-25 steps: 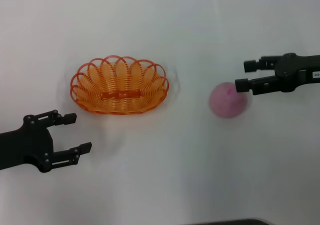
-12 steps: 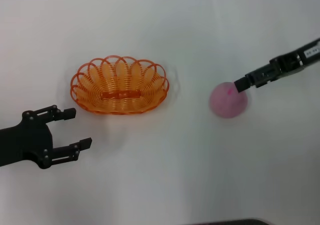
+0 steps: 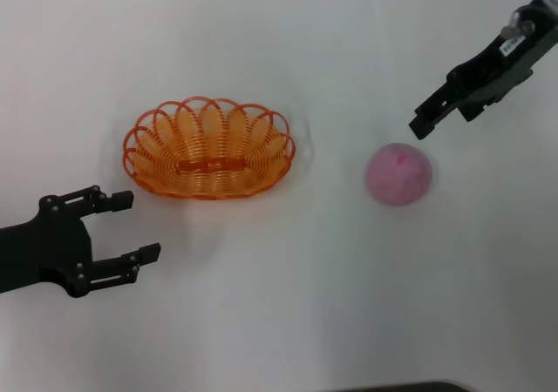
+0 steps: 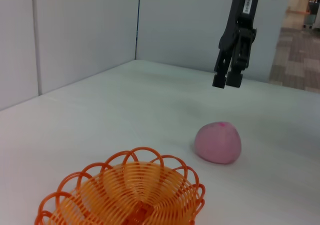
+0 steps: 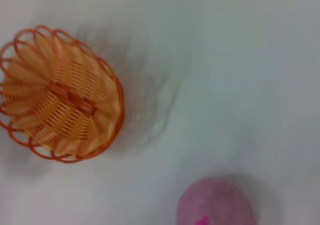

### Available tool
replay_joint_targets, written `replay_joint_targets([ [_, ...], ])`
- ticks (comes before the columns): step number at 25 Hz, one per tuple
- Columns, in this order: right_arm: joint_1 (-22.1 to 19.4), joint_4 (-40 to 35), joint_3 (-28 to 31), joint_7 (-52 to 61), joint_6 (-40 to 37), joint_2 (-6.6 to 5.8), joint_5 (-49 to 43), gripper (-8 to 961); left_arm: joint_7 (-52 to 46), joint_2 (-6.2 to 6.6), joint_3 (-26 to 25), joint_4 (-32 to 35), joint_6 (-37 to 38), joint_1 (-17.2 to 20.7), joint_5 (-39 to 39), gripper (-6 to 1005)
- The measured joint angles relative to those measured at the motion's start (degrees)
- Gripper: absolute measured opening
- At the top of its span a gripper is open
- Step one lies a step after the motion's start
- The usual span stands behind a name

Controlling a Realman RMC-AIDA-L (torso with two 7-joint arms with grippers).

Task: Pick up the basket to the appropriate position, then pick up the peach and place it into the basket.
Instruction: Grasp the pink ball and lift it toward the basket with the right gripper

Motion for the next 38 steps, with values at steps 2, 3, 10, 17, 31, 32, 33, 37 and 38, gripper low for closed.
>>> replay_joint_targets([
  [2, 0.3, 0.0, -2.8, 1.6, 1.1, 0.46, -0.8, 947, 0.0, 0.0, 0.0, 0.0, 0.0, 0.0, 0.0, 777],
  [3, 0.4, 0.1, -3.9, 2.4, 1.6, 0.62, -0.9, 947, 0.0, 0.0, 0.0, 0.0, 0.0, 0.1, 0.0, 777],
  [10, 0.8, -0.1, -6.2, 5.7, 2.8, 2.49, -1.1, 946, 0.0, -0.06, 0.0, 0.1, 0.1, 0.6, 0.0, 777],
  [17, -0.8, 1.8, -10.3, 8.4, 7.8, 3.39, -1.3, 946, -0.2, -0.12, -0.1, -0.6, 0.2, 0.9, 0.0, 778],
  [31, -2.6, 5.0, -16.1, 9.1, 13.9, 3.87, 2.8, 914, 0.1, -0.18, -2.3, -1.3, 2.4, 1.0, -0.3, 778],
  [32, -2.6, 5.5, -16.2, 9.1, 14.3, 3.87, 3.0, 908, 0.1, -0.18, -2.3, -1.3, 2.4, 1.0, -0.3, 778],
  [33, -2.6, 6.1, -16.5, 9.1, 14.6, 3.86, 3.1, 903, 0.2, -0.18, -2.3, -1.3, 2.4, 1.1, -0.3, 778],
  [37, -2.9, 7.5, -17.8, 9.2, 15.7, 3.86, 3.8, 881, 0.7, -0.18, -2.3, -1.4, 2.4, 1.3, -0.4, 777],
  [38, -3.1, 7.6, -18.0, 9.2, 16.0, 3.86, 3.9, 875, 1.2, -0.18, -2.3, -1.4, 2.4, 1.5, -0.4, 777],
])
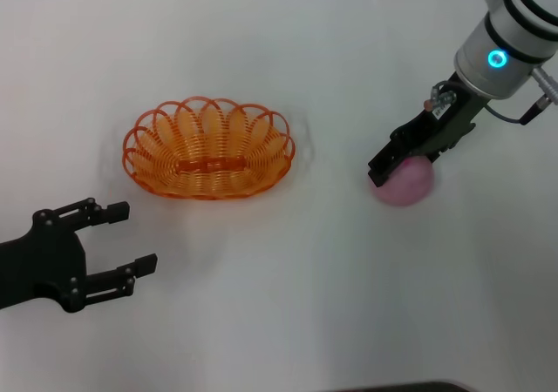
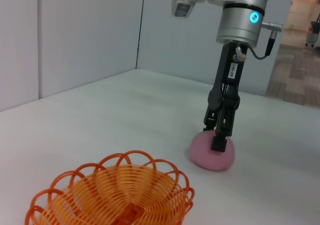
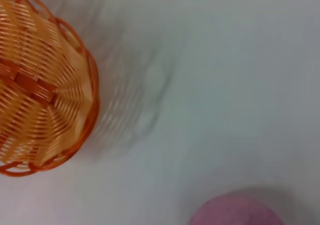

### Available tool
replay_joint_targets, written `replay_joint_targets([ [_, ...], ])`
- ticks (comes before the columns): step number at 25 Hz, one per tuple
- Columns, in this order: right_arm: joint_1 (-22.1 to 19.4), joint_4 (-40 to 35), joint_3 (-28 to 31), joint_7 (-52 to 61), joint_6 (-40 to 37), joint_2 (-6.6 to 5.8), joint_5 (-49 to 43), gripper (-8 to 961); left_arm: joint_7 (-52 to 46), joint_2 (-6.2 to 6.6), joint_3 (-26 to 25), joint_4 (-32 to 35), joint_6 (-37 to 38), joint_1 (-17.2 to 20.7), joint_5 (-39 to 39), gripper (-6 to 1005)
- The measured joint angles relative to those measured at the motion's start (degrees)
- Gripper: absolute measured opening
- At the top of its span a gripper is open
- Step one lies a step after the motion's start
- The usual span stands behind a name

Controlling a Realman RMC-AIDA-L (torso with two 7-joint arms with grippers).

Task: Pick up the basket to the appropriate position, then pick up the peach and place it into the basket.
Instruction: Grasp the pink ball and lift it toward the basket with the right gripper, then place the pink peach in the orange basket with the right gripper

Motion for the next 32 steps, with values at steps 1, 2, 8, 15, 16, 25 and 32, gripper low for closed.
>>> replay_joint_targets([
  [1, -0.2, 0.0, -0.2, 0.0, 0.3, 0.0, 0.2, 870, 0.0, 0.0, 0.0, 0.0, 0.0, 0.0, 0.0, 777],
  [2, -0.2, 0.0, -0.2, 0.0, 0.4, 0.0, 0.3, 864, 0.1, 0.0, 0.0, 0.0, 0.0, 0.1, 0.0, 777],
  [8, -0.5, -0.7, -1.2, 0.1, 0.4, 0.0, 0.6, 831, 0.2, 0.0, 0.0, 0.0, 0.1, 0.1, 0.1, 776],
  [15, -2.2, -5.2, -1.7, -0.4, -0.6, -0.27, 2.8, 768, 0.2, 0.0, 0.0, -0.3, 0.2, 0.2, 0.2, 776],
  [16, -2.6, -6.4, -1.6, -0.5, -0.8, -0.36, 3.7, 737, 0.2, 0.0, 0.0, -0.4, 0.2, 0.2, 0.2, 775],
  [25, -5.3, -14.8, 0.1, -1.6, -2.9, -0.63, 13.2, 438, 0.2, 0.0, 0.0, -0.5, 0.4, 0.2, 0.0, 775],
  [32, -5.1, -15.5, 0.6, -4.6, -1.5, -0.37, 23.7, 266, 0.1, 0.0, 0.0, -0.5, 0.4, 0.1, 0.0, 773],
])
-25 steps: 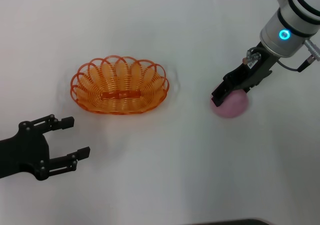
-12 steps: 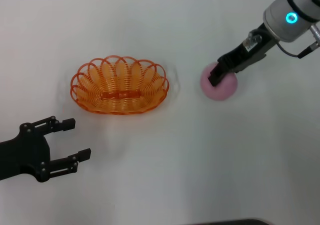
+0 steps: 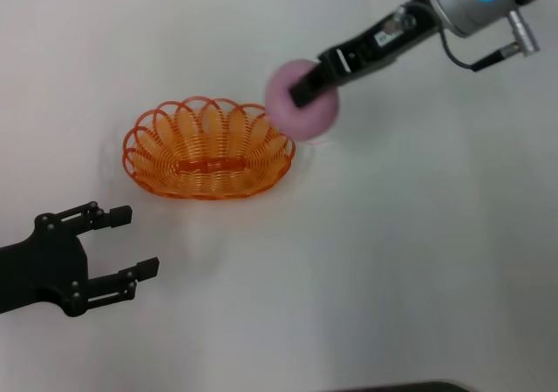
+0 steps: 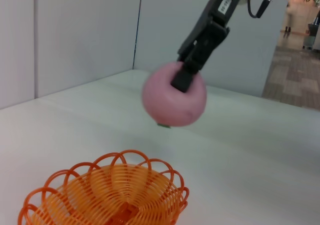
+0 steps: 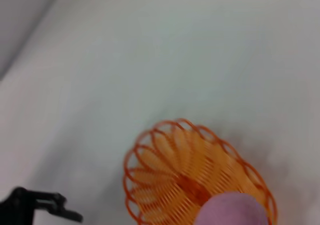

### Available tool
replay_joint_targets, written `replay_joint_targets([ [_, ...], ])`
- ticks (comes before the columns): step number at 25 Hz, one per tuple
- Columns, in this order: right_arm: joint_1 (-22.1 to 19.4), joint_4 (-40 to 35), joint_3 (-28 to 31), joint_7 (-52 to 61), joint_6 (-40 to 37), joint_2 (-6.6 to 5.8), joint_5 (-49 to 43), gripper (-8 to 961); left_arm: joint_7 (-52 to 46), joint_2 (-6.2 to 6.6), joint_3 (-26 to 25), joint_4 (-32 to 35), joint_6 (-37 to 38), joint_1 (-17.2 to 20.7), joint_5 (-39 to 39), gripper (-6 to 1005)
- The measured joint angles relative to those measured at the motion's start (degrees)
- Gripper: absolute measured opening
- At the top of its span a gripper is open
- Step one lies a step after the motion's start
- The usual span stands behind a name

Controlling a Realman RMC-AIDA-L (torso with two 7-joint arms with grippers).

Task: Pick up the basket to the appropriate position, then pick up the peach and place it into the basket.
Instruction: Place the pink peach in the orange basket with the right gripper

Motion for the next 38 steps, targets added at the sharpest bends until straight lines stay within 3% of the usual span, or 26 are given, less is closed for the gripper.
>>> replay_joint_targets([
  [7, 0.6, 2.6, -3.7, -1.9, 6.9, 0.27, 5.2, 211, 0.0, 0.0, -0.1, 0.0, -0.1, 0.0, -0.1, 768],
  [12, 2.8, 8.5, -5.5, -4.0, 9.6, 0.23, 6.2, 164, 0.0, 0.0, -0.1, 0.0, -0.4, -0.1, 0.0, 767],
  [20, 3.4, 12.0, -5.6, -6.9, 11.0, 0.29, 8.8, 375, 0.0, 0.0, -0.1, -0.1, -0.1, -0.1, 0.0, 768],
  [28, 2.3, 12.5, -5.4, -10.3, 11.8, 0.36, 9.8, 710, 0.0, 0.0, -0.6, -0.1, -0.1, -0.1, 0.2, 768],
  [31, 0.2, 12.5, -4.7, -15.6, 12.5, 0.11, 13.4, 831, 0.0, 0.0, -0.6, -0.2, -0.3, 0.0, 0.3, 767],
  [38, -10.9, 12.7, 0.2, -38.6, 9.4, -0.17, 24.8, 856, 0.0, 0.03, -0.6, -0.8, -0.4, -0.1, 0.3, 769],
])
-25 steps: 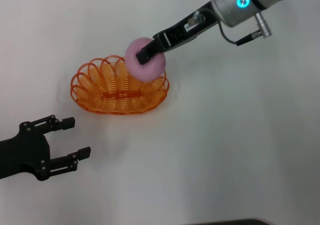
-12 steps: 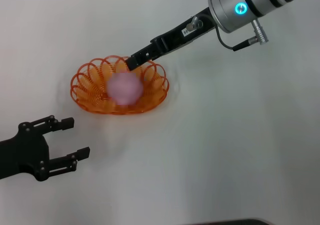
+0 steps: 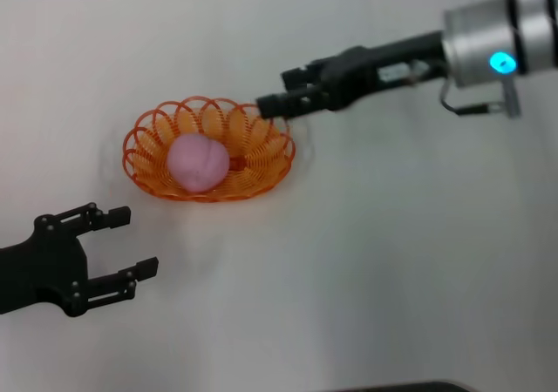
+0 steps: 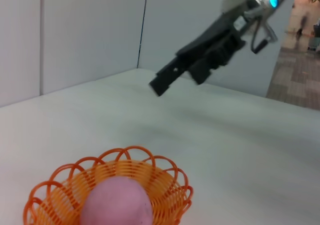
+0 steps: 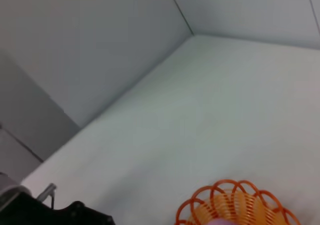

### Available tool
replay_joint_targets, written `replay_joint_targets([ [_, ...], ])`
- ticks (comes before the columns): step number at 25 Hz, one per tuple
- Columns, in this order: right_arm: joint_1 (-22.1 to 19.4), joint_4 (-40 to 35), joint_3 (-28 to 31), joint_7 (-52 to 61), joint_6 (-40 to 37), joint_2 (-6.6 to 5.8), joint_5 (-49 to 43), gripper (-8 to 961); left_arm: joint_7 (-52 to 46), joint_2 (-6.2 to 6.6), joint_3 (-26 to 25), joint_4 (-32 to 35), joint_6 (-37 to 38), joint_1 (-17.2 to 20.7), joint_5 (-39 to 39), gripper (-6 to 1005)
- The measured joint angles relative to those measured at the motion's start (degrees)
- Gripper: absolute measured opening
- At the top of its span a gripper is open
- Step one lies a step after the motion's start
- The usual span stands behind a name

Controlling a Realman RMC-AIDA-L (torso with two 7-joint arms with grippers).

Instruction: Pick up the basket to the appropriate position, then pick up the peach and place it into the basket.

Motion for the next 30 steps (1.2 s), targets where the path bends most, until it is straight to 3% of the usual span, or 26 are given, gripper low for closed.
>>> replay_joint_targets([
  [5, -7.8, 2.5, 1.9, -17.1, -5.0, 0.01, 5.1, 853, 0.1, 0.13, 0.0, -0.8, -0.1, -0.4, 0.0, 768],
  [11, -13.1, 8.0, 3.8, -31.6, -7.5, -0.06, 5.5, 849, 0.1, 0.09, 0.0, -2.0, -0.2, -0.6, 0.0, 768],
  [20, -17.3, 15.9, 12.4, -52.0, -8.1, -0.08, 5.4, 844, 0.0, 0.23, -0.1, -4.5, -0.4, -1.3, -0.2, 767],
  [30, -17.9, 16.3, 15.2, -53.5, -6.3, -0.07, 2.7, 842, 0.1, 0.27, -0.1, -5.4, -0.7, -1.4, 0.0, 767],
])
